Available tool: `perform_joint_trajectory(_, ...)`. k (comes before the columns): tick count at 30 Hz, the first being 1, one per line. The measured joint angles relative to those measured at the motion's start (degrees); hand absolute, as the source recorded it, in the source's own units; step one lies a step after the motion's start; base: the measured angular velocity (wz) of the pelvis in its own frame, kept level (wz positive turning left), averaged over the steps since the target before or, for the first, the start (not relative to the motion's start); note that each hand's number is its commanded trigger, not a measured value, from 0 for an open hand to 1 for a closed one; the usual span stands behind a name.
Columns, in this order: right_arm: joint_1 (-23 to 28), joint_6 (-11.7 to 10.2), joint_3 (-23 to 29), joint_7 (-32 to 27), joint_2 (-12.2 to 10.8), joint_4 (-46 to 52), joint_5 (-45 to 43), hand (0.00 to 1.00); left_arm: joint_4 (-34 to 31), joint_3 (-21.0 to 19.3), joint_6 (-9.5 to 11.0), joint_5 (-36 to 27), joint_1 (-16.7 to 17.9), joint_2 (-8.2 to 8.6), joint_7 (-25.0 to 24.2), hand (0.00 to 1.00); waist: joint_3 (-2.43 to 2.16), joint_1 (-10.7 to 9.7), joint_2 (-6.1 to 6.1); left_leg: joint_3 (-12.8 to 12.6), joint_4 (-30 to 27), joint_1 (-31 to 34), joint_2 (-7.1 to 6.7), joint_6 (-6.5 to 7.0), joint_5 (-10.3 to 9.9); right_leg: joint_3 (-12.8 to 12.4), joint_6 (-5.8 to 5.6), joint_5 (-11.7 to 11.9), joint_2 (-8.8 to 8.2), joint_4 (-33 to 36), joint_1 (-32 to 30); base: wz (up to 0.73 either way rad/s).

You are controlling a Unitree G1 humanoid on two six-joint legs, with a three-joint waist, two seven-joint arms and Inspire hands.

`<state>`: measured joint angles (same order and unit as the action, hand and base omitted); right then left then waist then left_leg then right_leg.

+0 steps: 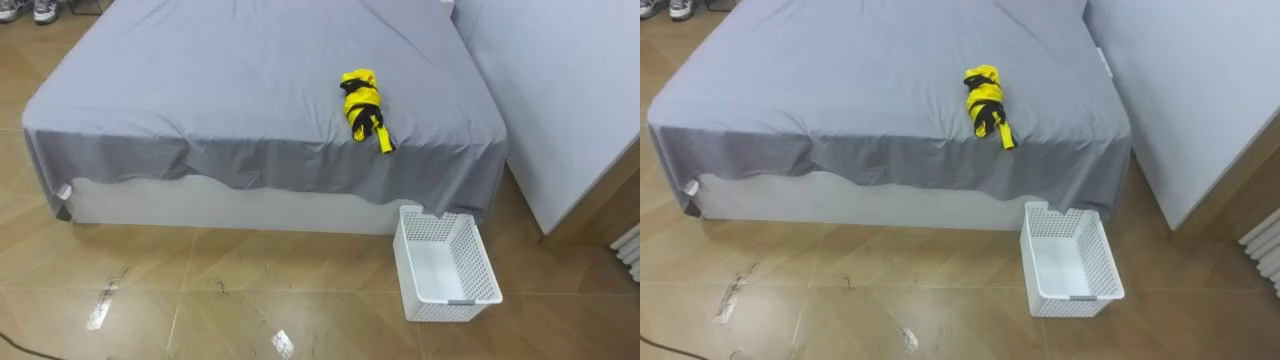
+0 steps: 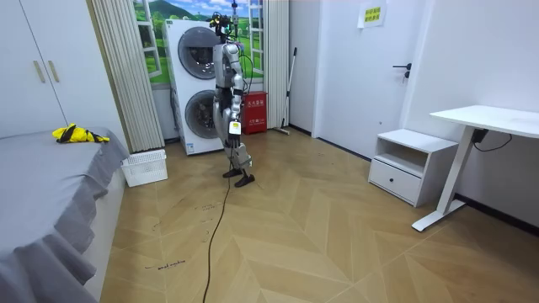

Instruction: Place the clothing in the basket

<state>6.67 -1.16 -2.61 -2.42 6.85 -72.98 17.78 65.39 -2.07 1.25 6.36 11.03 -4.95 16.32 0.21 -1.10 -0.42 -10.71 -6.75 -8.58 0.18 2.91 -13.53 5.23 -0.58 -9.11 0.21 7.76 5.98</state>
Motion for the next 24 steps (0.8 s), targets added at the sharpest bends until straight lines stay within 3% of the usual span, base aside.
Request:
perform_joint_trajectory(15,0.4,0.0,-0.6,2.1,0.0,-0.5,5.5,0.0,0.0,0.0,-0.2,-0.1,-0.2,-0.38,-1.7,0.0,0.06,-0.2,-0.18,0.1,0.0,0.0,0.0,0.0,0.0,-0.2,0.0,0.0,0.01,0.0,0.0,0.0)
perform_joint_trajectory(24,0.8,0.1,0.6,4.1,0.2,-0.6,5.0,0.0,0.0,-1.2,-0.5,-4.2,0.5,-0.58,-3.5,0.0,0.08,-0.2,-0.22,0.0,-1.0,0.5,0.37,-0.11,-0.6,0.4,0.06,0.0,0.16,0.1,-0.2,0.0)
